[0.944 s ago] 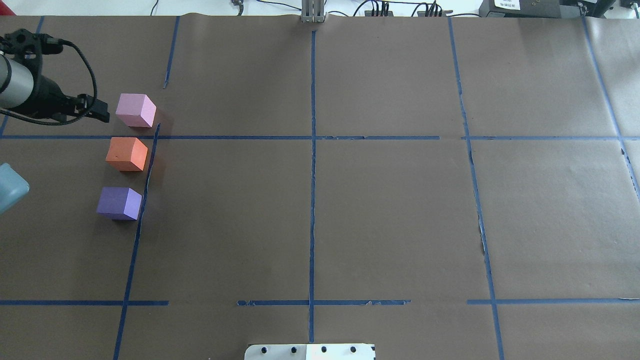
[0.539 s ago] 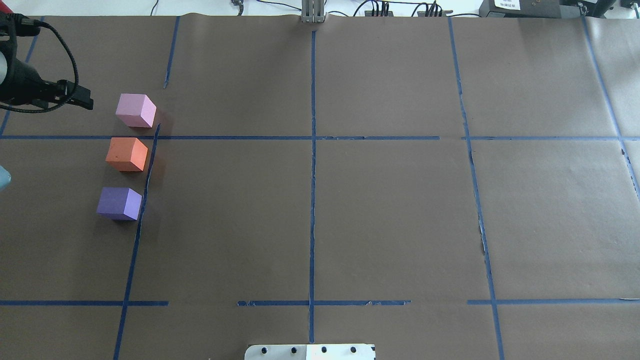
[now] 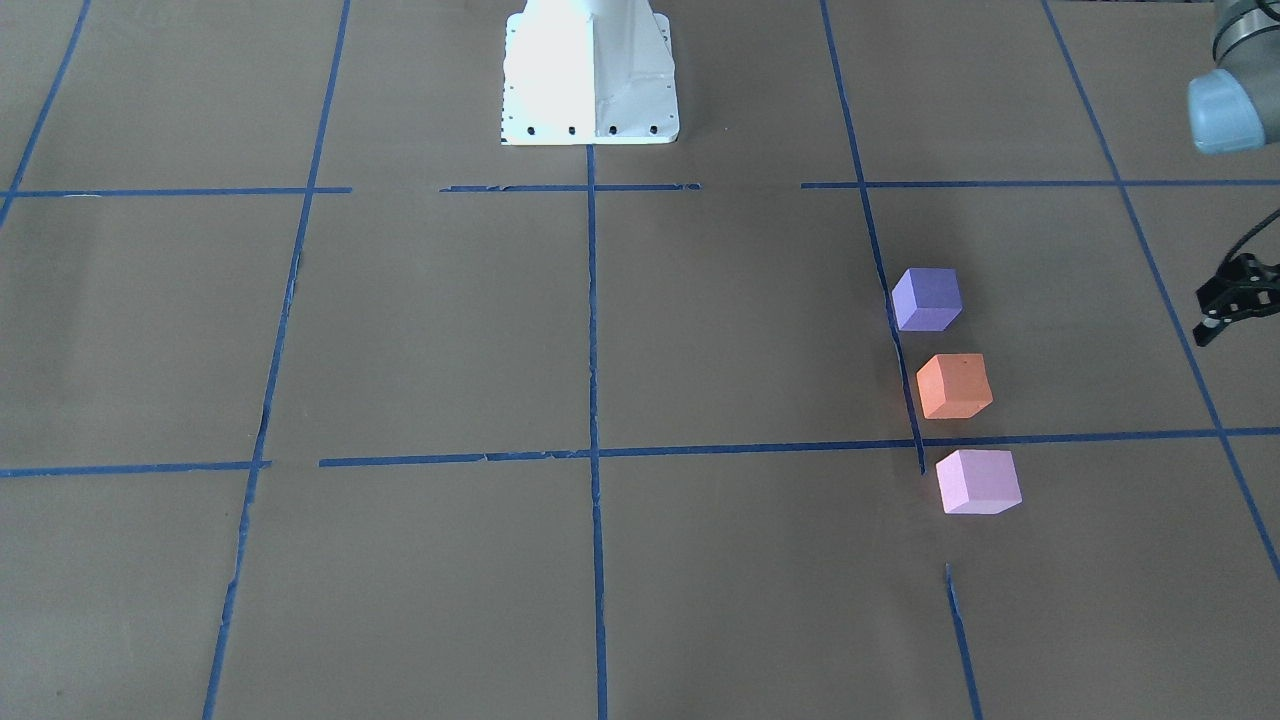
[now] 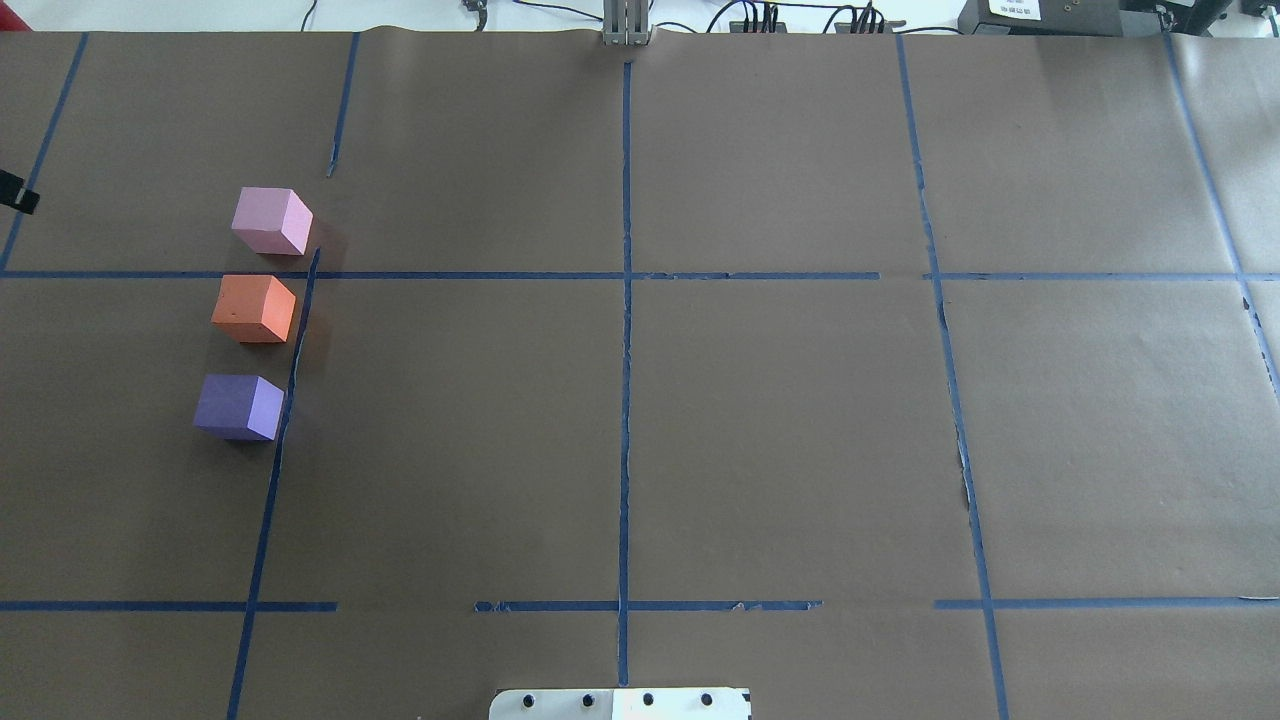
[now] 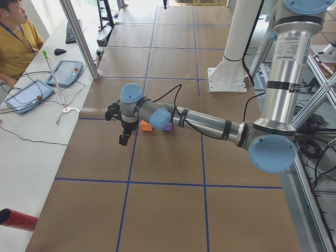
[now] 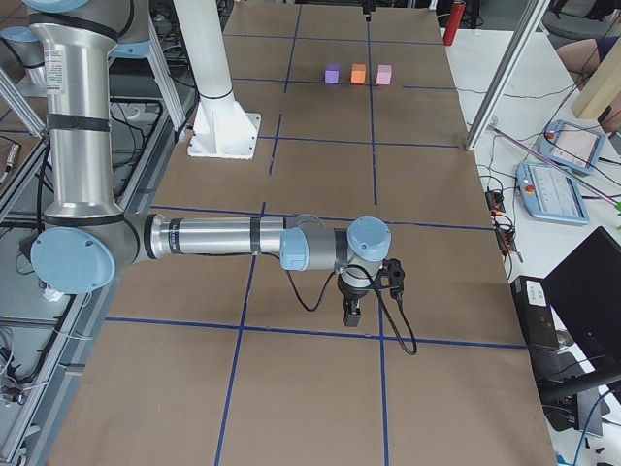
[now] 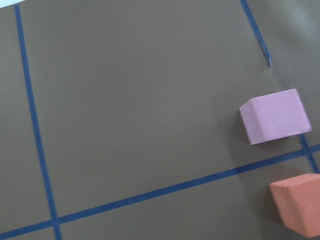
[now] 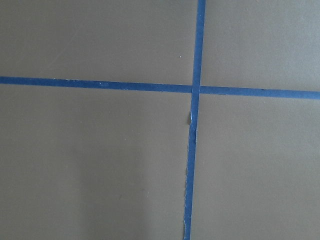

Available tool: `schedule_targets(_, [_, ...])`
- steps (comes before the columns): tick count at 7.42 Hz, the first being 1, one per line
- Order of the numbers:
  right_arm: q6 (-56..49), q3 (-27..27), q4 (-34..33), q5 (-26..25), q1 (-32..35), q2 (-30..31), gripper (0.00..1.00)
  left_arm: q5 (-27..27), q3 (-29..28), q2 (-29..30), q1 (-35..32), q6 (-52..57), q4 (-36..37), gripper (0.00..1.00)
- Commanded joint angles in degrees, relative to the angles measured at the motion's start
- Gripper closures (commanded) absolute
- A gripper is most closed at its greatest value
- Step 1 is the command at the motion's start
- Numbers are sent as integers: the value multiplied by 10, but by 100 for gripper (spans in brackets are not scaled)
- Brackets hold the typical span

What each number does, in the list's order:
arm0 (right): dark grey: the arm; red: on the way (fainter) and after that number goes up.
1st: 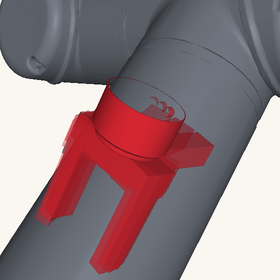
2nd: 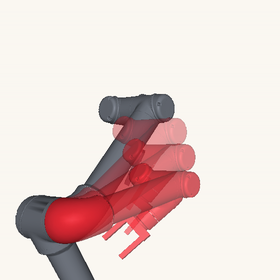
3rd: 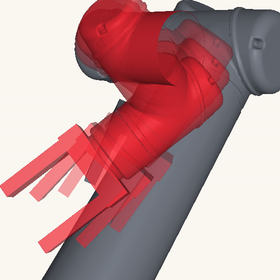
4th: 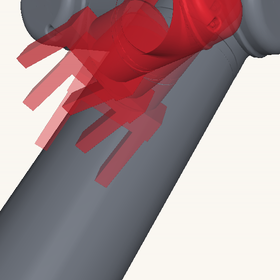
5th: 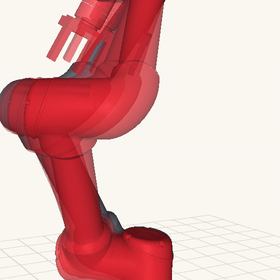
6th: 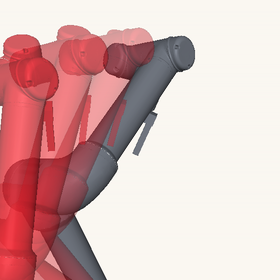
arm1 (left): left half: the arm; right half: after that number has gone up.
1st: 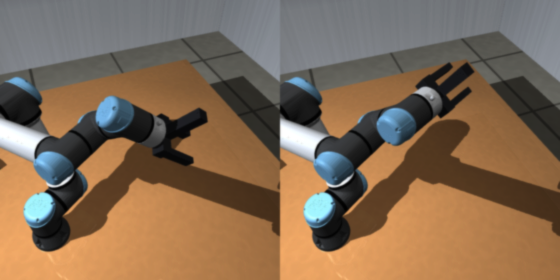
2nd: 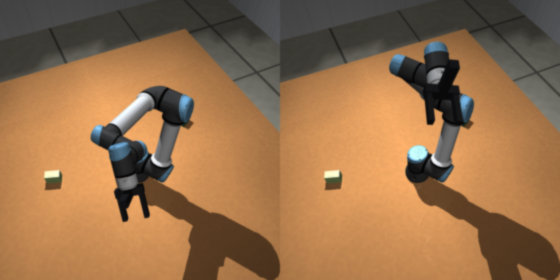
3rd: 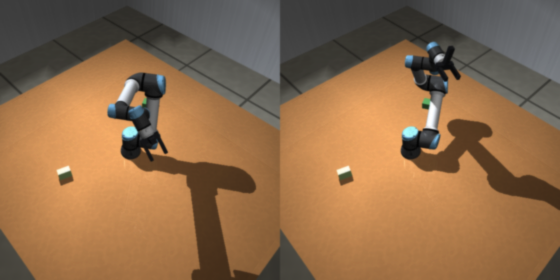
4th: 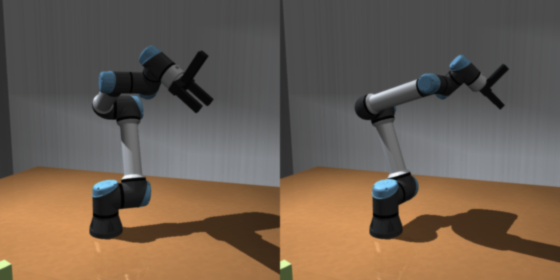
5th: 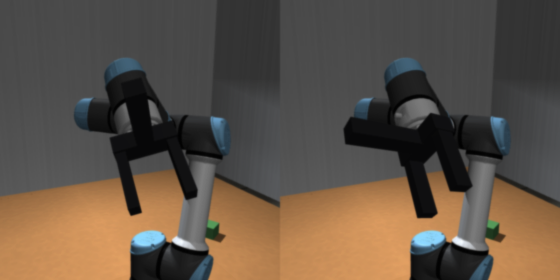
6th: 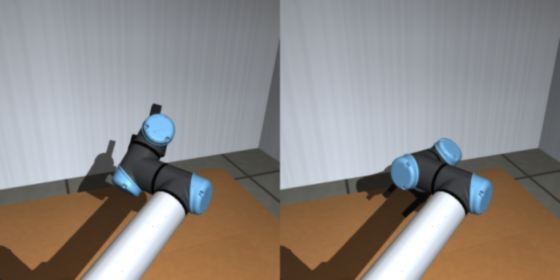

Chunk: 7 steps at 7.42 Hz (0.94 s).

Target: Arrange blocks in a line

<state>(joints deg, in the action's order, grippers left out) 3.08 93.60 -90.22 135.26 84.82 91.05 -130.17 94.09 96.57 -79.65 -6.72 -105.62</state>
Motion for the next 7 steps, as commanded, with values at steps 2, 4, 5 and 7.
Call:
schedule_targets(2, [0,0,0,0,0,0,0,-11,-41,-12,-81,73,2,0])
schedule_targets(4, [0,0,0,0,0,0,0,-13,-73,-12,-107,113,1,0])
schedule_targets(5, [0,0,0,0,0,0,0,-17,-74,-12,-109,114,20,0])
schedule_targets(7, [0,0,0,0,0,0,0,-27,-73,-12,-109,123,81,0])
